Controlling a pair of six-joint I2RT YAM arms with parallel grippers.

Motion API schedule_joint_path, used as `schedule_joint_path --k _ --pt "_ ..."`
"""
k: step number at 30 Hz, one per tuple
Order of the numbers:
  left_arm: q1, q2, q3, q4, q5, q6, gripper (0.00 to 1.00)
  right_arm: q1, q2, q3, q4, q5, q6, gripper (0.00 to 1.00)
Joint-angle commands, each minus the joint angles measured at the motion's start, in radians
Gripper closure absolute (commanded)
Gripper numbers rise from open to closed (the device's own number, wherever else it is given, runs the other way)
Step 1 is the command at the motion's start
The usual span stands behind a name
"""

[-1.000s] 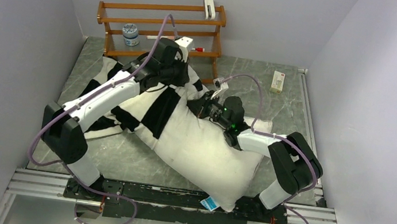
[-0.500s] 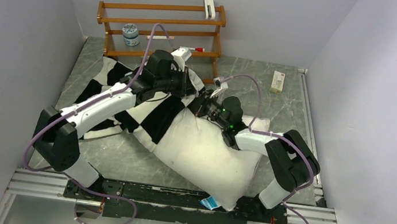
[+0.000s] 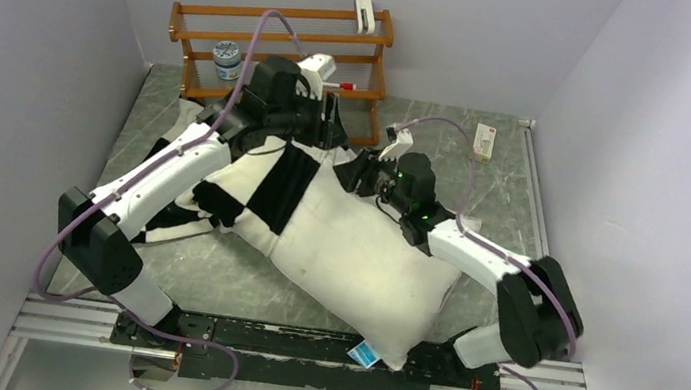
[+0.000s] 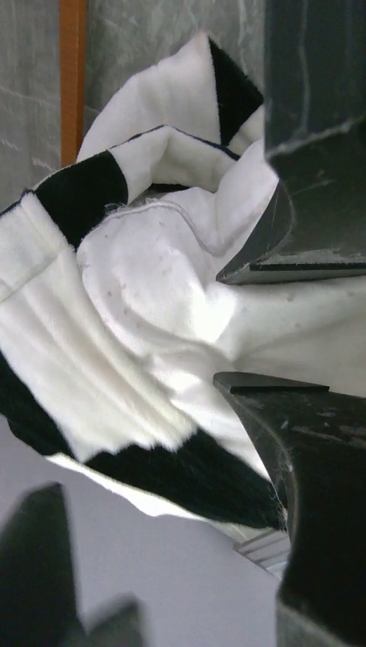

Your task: Put the pillow into the pillowcase

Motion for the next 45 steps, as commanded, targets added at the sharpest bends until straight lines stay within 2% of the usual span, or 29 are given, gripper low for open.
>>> schedule_joint_path --k 1,4,7,10,17,21,26,28,30,32,34,36,42,45 --pt "0.074 -0.013 0.108 -0.17 -0.014 0.044 0.41 0.021 -0.143 0.082 -0.396 0.012 -0.124 0.5" --pt "0.123 -0.032 0.09 -0.19 -0.02 0.059 0.39 0.044 -0.209 0.124 -0.507 0.037 -0.166 0.44" --pt "0.204 -0.065 0.021 -0.169 0.06 0.049 0.4 0.09 -0.242 0.177 -0.606 0.066 -0.201 0.39" --pt "0.238 -0.117 -0.065 -0.141 0.12 0.039 0.41 0.151 -0.236 0.254 -0.683 0.092 -0.255 0.37" --pt "0.278 -0.205 -0.18 -0.175 0.097 0.058 0.4 0.392 -0.215 0.255 -0.721 0.198 -0.493 0.26" --pt "0.321 -0.242 -0.196 -0.211 0.075 0.039 0.4 0.526 -0.149 0.225 -0.729 0.329 -0.654 0.18" --pt "0.358 -0.289 -0.23 -0.212 0.088 0.022 0.41 0.548 0.019 0.204 -0.74 0.497 -0.704 0.16" --pt "0.358 -0.309 -0.268 -0.229 0.066 0.035 0.4 0.544 0.065 0.182 -0.694 0.539 -0.714 0.2" --pt "0.358 -0.346 -0.325 -0.231 0.059 0.045 0.4 0.508 0.083 0.165 -0.631 0.552 -0.689 0.32" --pt "0.358 -0.394 -0.375 -0.233 0.059 0.055 0.38 0.452 0.081 0.162 -0.593 0.462 -0.659 0.54" --pt "0.357 -0.447 -0.407 -0.238 0.058 0.048 0.37 0.406 0.069 0.161 -0.555 0.397 -0.62 0.84" --pt "0.353 -0.498 -0.456 -0.232 0.077 0.029 0.35 0.34 0.055 0.164 -0.485 0.281 -0.563 1.0" --pt "0.22 -0.6 -0.655 -0.134 0.012 -0.086 0.35 0.16 0.056 0.145 -0.292 -0.011 -0.299 1.0" --pt "0.114 -0.59 -0.69 -0.092 -0.112 -0.11 0.34 0.136 0.081 0.15 -0.268 -0.023 -0.251 1.0"
